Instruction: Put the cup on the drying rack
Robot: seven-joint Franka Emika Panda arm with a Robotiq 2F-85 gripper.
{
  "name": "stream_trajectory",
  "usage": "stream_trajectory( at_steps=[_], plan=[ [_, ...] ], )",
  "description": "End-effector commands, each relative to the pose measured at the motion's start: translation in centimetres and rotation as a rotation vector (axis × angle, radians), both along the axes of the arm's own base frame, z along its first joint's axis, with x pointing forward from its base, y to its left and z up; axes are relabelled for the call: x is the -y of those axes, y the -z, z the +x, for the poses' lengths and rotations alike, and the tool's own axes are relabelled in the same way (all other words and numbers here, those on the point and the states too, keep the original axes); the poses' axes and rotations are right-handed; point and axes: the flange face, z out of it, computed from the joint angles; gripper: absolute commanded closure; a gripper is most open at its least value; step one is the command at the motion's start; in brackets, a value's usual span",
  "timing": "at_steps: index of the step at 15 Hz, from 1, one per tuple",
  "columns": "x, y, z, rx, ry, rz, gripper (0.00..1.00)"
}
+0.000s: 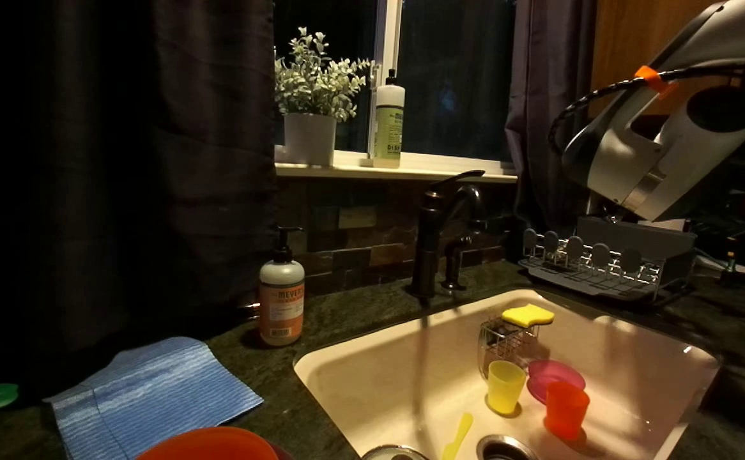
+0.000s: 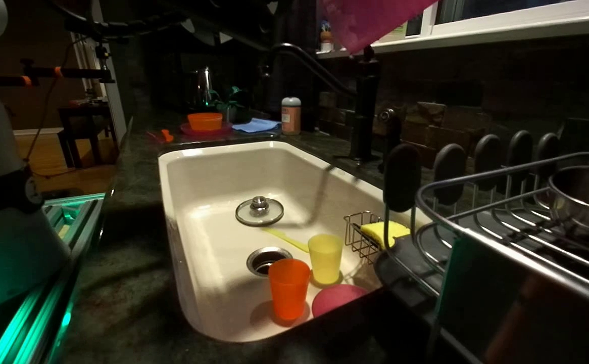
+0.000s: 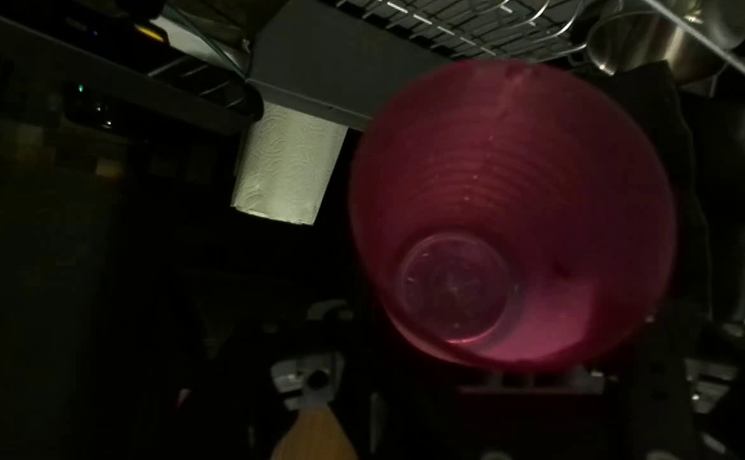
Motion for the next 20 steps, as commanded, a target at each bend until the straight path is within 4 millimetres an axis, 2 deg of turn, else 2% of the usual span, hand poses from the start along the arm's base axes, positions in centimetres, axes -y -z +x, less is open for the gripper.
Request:
stream_trajectory(
  at_steps=[1,2,6,15,20],
  plan=[
    [2.6,-0.8,-0.3,0.02,0.011,-0.039,0.55],
    [3.1,-0.7,-1.1,0.019,0.016,-0.043,0.55],
    [4.2,-0.5,-1.0,0.021,0.047,-0.042,0.55],
    [3.6,2.2,0.0,0.109,0.079,0.049,0.55],
    [4.9,2.3,0.4,0.123,0.09,0.042,0.55]
  ],
)
